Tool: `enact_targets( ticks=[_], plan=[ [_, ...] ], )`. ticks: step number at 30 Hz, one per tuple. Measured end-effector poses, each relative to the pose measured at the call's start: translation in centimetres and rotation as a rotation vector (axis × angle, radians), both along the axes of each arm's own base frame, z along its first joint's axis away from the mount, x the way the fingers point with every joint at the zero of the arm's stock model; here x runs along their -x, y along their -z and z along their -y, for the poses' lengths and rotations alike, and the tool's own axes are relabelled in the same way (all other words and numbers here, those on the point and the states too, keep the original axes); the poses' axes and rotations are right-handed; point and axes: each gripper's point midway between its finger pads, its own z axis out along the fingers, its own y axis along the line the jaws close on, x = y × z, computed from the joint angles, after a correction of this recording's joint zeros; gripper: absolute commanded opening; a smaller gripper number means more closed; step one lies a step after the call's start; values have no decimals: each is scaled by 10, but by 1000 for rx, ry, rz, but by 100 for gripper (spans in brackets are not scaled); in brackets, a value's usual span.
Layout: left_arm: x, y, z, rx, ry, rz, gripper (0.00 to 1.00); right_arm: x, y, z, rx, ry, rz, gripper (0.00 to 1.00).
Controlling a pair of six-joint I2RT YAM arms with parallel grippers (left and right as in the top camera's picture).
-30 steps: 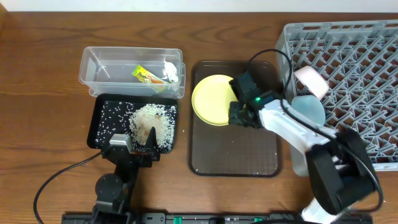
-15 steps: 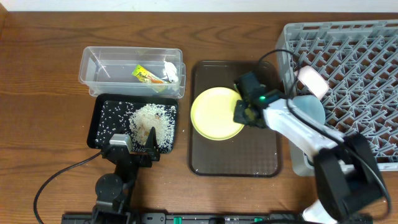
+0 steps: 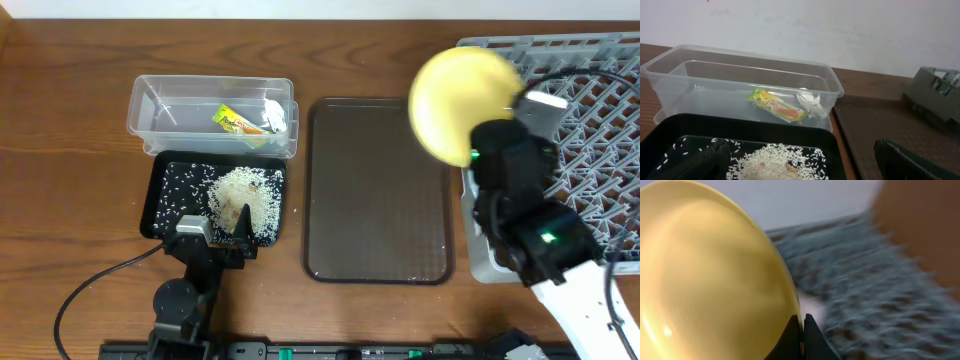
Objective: Sort waste into correct bins and load items into the dishwasher rack
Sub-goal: 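Lift the yellow plate and stand it upright in the rack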
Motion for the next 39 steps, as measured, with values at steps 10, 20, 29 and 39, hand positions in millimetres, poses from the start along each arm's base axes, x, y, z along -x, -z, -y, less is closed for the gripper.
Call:
enact_targets(
  ticks=[10, 20, 29, 39],
  plan=[
    [0, 0, 0, 0, 0, 0, 94, 21, -32, 124, 149, 425, 62, 1],
    [0, 0, 0, 0, 0, 0, 94, 1, 12, 168, 300, 456, -218, 1],
    [0, 0, 0, 0, 0, 0, 94, -37, 64, 164, 399, 346, -422, 43],
    [0, 0, 0, 0, 0, 0, 94, -42, 46, 110, 396, 167, -364, 94]
  ],
)
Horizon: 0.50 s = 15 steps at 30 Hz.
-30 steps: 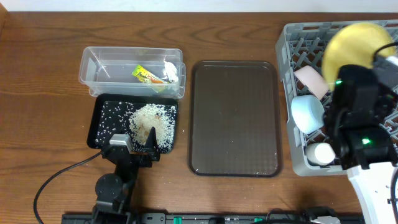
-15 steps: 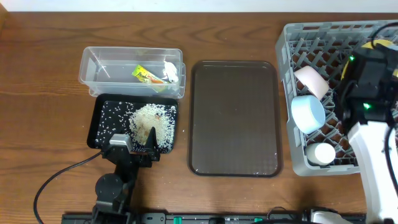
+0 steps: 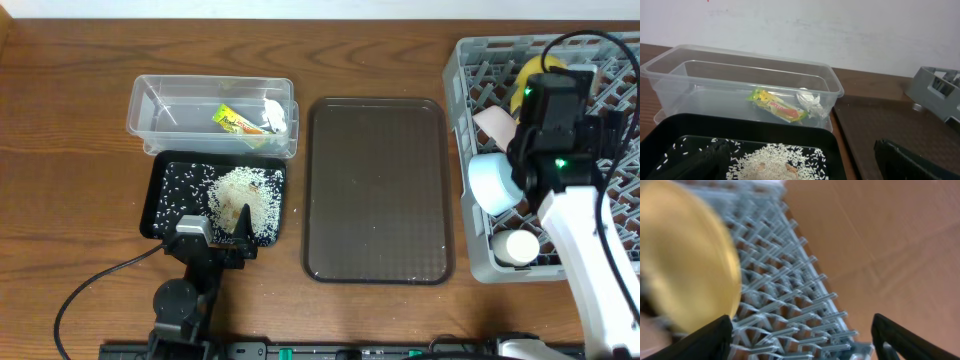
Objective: Sort waste into correct bins and load items into the dishwasher rack
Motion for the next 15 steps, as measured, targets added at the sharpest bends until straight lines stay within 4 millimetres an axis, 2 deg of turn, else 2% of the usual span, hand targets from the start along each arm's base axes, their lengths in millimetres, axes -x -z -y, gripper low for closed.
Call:
enact_targets(
  ticks=[2, 5, 10, 15],
  plan=[
    [0, 0, 0, 0, 0, 0, 94, 8, -16, -23, -46, -80, 48, 95],
    [0, 0, 0, 0, 0, 0, 94, 29, -38, -57, -156, -214, 119, 99],
    [0, 0, 0, 0, 0, 0, 94, 77, -53, -118, -447, -480, 178, 99],
    [0, 0, 0, 0, 0, 0, 94, 111, -67, -159, -660, -692, 212, 99]
  ],
)
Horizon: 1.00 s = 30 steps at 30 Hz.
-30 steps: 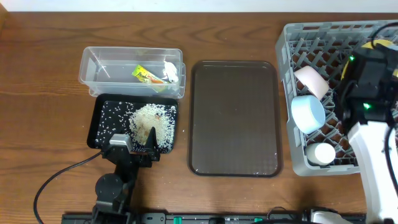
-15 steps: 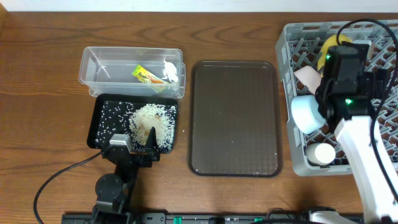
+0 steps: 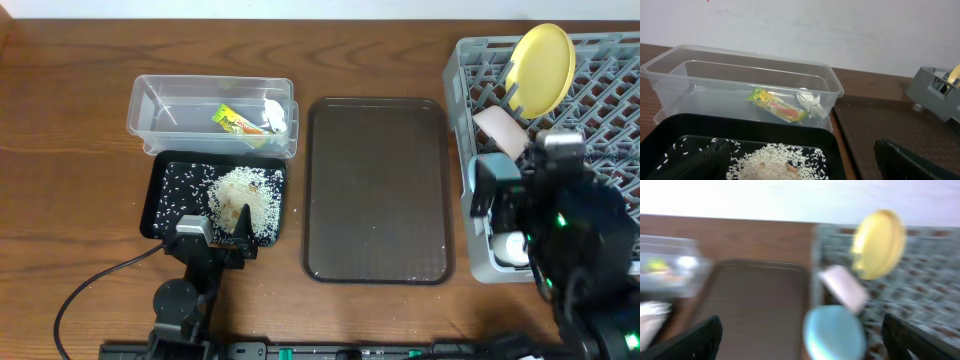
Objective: Sort waste into correct bins and load items into the dishwasher rack
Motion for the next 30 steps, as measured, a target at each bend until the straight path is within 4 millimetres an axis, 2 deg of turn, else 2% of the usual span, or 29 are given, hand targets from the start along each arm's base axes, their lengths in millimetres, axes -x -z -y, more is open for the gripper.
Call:
enact_targets(
  ticks=[6, 11, 14, 20, 26, 30],
  plan=[
    [0, 0, 0, 0, 0, 0, 94, 28, -12, -27, -121, -170, 23, 99],
    [0, 0, 0, 0, 0, 0, 94, 44, 11, -30, -125, -199, -88, 99],
    [0, 0, 0, 0, 0, 0, 94, 49, 20, -29, -118, -195, -132, 99],
    [0, 0, 0, 0, 0, 0, 94, 50, 23, -23, -100, -166, -138, 99],
    [0, 0, 0, 0, 0, 0, 94, 51, 13, -3, -102, -83, 26, 99],
    [0, 0, 0, 0, 0, -2, 94, 54, 30, 10, -113, -29, 118, 99]
  ],
)
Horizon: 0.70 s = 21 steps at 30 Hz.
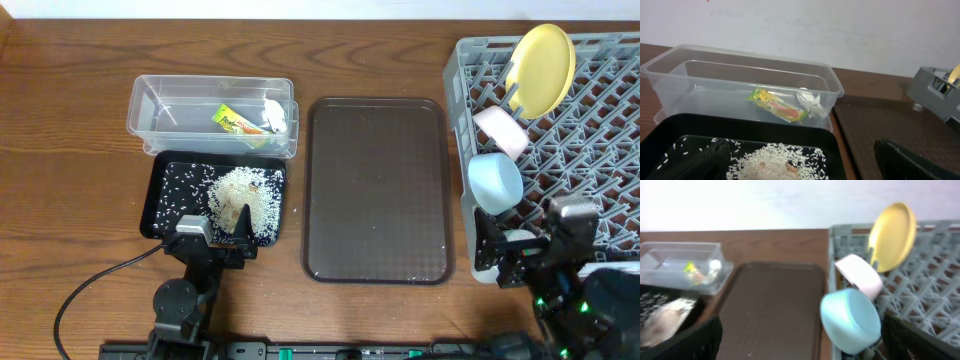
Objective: Sort waste into correct bins and load items into the dishwasher rack
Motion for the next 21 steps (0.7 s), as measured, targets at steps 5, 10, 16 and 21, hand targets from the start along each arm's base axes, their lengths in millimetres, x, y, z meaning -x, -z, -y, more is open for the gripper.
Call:
enact_targets(
  ticks=[5, 10, 16, 21],
  plan=[
    [0, 0, 0, 0, 0, 0, 94, 1, 48, 11, -3, 54, 30, 99],
    [0, 0, 0, 0, 0, 0, 94, -1, 88, 16, -6, 80, 54, 99],
    [0, 0, 0, 0, 0, 0, 94, -17, 114, 18, -14, 100, 97, 99],
    [0, 0, 0, 0, 0, 0, 94, -35, 126, 19, -29, 116, 182, 99]
  ],
)
